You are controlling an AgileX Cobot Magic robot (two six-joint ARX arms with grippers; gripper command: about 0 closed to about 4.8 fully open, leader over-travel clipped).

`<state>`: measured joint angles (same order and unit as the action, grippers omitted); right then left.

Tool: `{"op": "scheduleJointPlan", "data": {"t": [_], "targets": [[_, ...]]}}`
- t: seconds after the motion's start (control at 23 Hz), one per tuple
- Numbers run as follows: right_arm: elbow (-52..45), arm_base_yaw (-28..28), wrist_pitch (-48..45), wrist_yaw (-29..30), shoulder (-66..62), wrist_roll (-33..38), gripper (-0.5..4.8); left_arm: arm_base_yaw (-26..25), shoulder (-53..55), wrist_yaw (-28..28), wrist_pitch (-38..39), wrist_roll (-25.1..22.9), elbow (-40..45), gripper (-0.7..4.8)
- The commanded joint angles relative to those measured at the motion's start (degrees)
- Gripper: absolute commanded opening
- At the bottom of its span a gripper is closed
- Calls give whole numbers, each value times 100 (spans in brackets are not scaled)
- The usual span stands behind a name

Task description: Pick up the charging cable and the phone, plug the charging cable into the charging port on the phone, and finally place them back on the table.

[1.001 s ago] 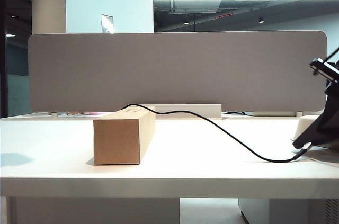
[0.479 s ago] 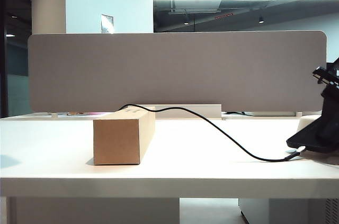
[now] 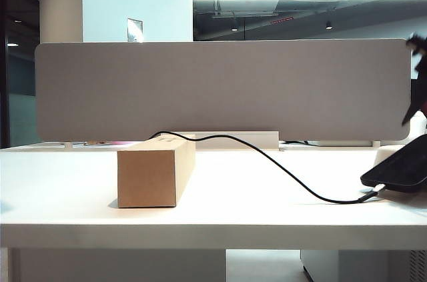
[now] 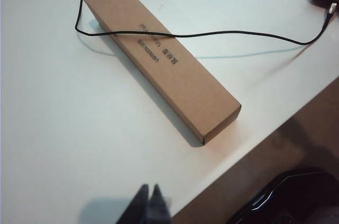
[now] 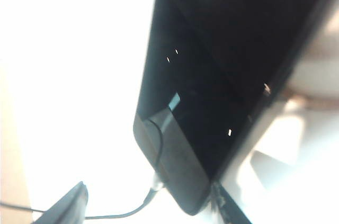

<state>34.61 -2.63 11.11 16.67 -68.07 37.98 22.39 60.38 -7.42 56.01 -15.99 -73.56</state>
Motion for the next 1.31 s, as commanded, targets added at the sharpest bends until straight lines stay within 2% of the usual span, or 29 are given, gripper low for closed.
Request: {"op": "scheduleJointPlan", "data": {"t": [0.04,0.09,0.13,0.17,0.26,0.35,0.52,0.87,1.0,1.31], "targets": [[11,39,188,-120,632,-798,276,0,-398,-31,-778,173,671,-6],[11,101,291,-310,918,-1169,201,0,-546,-31,-1067,190,957,-6],[11,131,352,-398,1036,-1325,167,0,-627,-31,-1191,208,1106,-6],[2,214,411,-640,1274,-1482,96,2,-717,-31,-1335,273,1305,-6],[-57,315,369,-894,1606,-1635,50,2,-828,-28,-1532,280,1596,-6],[-131,380,339,-942,1818,-1803,47,2,-890,-31,-1622,280,1762,-6],[-527,514,140,-1056,2426,-1871,-3,2,-955,-31,-1687,271,1969,-6],[-1725,748,-511,-1884,3869,-1958,-4,4,-955,-33,-1753,271,2046,-6],[-2028,756,-610,-1786,4127,-2157,-4,4,-955,-33,-1770,271,2046,-6],[-2881,758,-1823,-1519,4472,-2194,-4,4,-957,-33,-1707,273,2046,-6]]}}
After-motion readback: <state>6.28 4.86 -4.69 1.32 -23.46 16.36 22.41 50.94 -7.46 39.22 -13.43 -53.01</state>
